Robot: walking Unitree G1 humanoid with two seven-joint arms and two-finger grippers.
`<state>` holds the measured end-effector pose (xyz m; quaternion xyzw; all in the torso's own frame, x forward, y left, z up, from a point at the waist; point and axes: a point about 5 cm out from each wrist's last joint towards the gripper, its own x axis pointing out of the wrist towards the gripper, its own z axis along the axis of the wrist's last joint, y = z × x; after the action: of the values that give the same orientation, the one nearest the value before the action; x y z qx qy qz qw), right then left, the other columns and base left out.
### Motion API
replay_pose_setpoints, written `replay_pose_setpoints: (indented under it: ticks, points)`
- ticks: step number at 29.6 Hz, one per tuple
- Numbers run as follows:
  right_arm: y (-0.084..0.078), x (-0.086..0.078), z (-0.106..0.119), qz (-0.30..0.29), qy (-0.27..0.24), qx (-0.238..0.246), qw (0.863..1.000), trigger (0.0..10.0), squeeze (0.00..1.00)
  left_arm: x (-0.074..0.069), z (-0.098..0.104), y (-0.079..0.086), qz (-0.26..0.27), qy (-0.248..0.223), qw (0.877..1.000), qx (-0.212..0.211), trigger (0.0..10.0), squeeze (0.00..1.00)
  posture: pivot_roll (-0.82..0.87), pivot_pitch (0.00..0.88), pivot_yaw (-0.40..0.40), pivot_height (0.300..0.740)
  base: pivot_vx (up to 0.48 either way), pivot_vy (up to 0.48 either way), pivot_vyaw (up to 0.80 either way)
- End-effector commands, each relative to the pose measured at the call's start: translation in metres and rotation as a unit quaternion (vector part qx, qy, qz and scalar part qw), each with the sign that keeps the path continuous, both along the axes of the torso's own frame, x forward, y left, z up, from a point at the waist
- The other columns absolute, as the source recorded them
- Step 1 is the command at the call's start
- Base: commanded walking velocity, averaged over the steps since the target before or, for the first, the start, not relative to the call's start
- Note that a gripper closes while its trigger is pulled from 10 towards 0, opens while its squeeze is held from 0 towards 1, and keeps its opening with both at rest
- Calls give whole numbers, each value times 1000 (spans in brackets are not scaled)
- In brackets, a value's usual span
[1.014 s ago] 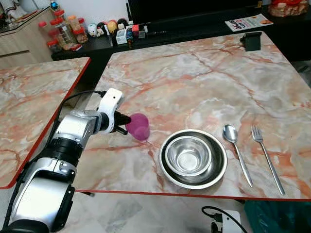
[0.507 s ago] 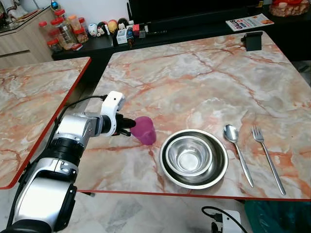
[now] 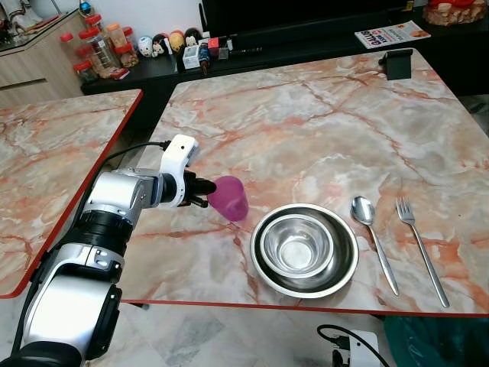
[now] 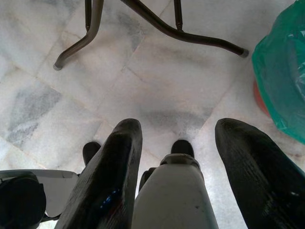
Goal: Setting the table
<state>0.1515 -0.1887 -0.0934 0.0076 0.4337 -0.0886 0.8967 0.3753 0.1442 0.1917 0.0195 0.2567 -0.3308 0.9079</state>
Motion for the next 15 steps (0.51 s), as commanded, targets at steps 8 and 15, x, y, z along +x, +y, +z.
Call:
replay_pose_setpoints:
  ticks: [8,15]
  points:
    - [7,-18,-8,-11,37,13,999,10000,0,-1,7,13,10,-5,1000,28,10000,0,-12,53,209,740,0,0,0]
    - [7,-21,-9,-13,41,13,999,10000,0,-2,4,15,11,3,999,35,10000,0,-10,54,216,740,0,0,0]
